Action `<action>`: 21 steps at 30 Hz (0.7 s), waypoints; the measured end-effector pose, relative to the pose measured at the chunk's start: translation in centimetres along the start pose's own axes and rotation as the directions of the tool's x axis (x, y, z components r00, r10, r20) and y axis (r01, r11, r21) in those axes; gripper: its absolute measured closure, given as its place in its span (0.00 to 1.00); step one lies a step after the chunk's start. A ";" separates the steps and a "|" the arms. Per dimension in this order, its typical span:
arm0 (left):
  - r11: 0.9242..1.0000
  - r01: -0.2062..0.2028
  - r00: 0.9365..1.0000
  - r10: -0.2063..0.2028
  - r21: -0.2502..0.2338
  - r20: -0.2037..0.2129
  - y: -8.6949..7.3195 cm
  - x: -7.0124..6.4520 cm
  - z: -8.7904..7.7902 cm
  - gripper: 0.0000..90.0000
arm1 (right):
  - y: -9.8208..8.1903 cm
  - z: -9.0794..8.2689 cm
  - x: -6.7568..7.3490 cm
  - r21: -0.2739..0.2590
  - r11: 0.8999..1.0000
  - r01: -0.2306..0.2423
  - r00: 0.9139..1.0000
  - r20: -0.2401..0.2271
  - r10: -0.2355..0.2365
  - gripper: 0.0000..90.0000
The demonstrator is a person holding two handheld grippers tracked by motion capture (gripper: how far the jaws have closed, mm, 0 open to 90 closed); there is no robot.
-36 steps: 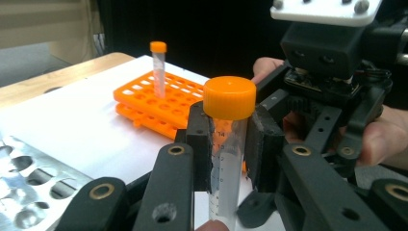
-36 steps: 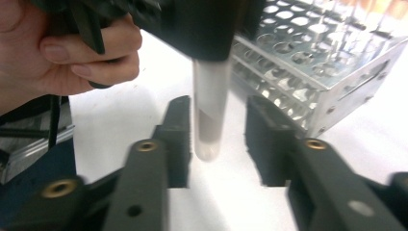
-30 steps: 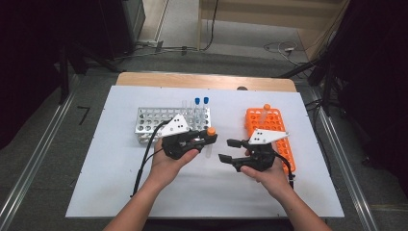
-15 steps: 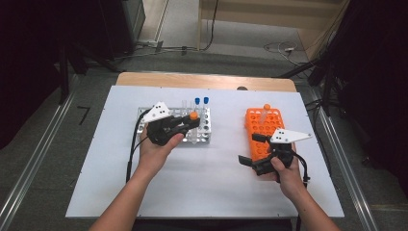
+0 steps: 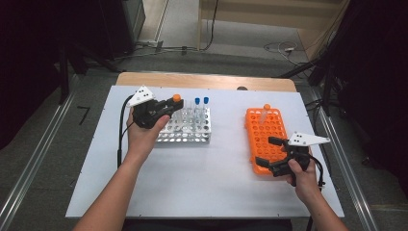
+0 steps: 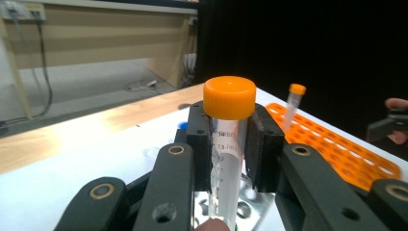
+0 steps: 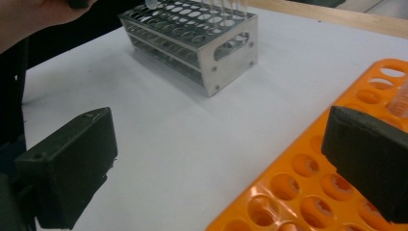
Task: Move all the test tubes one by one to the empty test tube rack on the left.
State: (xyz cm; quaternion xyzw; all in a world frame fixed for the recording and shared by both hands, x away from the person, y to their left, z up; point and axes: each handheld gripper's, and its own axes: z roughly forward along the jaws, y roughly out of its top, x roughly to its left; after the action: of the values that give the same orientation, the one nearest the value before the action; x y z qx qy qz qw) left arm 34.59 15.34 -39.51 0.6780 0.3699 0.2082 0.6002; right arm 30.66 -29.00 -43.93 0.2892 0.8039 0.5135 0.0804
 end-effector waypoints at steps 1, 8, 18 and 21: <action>1.000 0.000 1.000 -0.001 -0.004 -0.007 0.1 0.2 0.1 0.83 | -0.1 0.0 -0.3 -0.006 1.000 -0.007 1.000 0.003 0.007 0.00; 1.000 0.015 0.998 -0.017 -0.020 -0.065 0.2 1.8 1.5 0.83 | -0.7 0.1 -1.1 0.008 1.000 -0.018 0.999 0.033 0.018 0.00; 1.000 0.007 0.991 -0.011 -0.026 -0.133 -0.1 3.0 3.4 0.83 | -0.7 -0.1 -1.2 -0.006 1.000 -0.019 0.999 0.041 0.019 0.00; 1.000 0.011 0.987 -0.014 -0.023 -0.161 -0.4 3.4 3.9 0.83 | -0.7 -0.1 -1.2 -0.010 1.000 -0.020 0.999 0.042 0.020 0.00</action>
State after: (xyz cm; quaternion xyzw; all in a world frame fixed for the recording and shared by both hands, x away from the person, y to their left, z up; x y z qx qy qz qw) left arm 39.48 15.36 -41.17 0.6500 0.4192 0.2627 0.5769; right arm 31.33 -29.95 -44.64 0.3076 0.7966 0.5119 0.0933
